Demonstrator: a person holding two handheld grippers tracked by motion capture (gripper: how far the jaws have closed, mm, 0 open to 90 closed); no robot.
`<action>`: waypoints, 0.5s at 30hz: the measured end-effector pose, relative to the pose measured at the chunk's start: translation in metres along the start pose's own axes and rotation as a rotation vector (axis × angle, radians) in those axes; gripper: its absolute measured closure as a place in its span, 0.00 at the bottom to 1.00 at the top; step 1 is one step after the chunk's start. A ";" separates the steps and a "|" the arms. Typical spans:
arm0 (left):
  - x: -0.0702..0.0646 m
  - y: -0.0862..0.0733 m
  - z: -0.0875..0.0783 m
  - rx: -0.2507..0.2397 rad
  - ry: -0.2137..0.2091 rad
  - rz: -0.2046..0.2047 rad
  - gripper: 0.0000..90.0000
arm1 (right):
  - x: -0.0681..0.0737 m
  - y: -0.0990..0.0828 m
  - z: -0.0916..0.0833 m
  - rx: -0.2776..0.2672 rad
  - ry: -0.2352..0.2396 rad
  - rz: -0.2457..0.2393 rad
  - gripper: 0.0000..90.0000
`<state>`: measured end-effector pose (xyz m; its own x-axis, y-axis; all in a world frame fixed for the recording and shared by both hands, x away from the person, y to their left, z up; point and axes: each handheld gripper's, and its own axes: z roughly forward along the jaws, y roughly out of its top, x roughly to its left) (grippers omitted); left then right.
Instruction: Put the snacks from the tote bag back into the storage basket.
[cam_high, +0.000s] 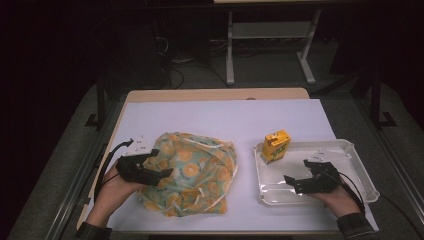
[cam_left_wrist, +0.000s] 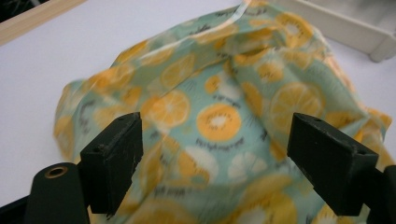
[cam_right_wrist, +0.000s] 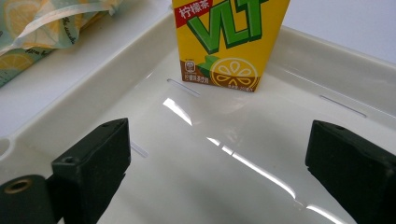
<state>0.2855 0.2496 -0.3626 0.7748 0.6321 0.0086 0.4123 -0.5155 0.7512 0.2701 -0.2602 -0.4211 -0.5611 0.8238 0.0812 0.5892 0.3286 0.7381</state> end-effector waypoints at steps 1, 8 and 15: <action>0.001 -0.004 -0.002 -0.001 0.006 -0.002 0.20 | 0.000 0.000 0.000 0.001 0.000 0.000 0.07; 0.006 -0.027 -0.016 -0.014 0.028 -0.041 0.20 | 0.000 0.000 0.000 0.002 0.003 -0.009 0.07; 0.010 -0.049 -0.028 -0.011 0.068 -0.074 0.20 | 0.003 0.003 -0.004 0.026 0.015 -0.021 0.23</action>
<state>0.2596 0.2972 -0.3808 0.7079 0.7063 -0.0029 0.4620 -0.4599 0.7583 0.2681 -0.2588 -0.4158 -0.5820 0.8096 0.0765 0.5924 0.3577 0.7219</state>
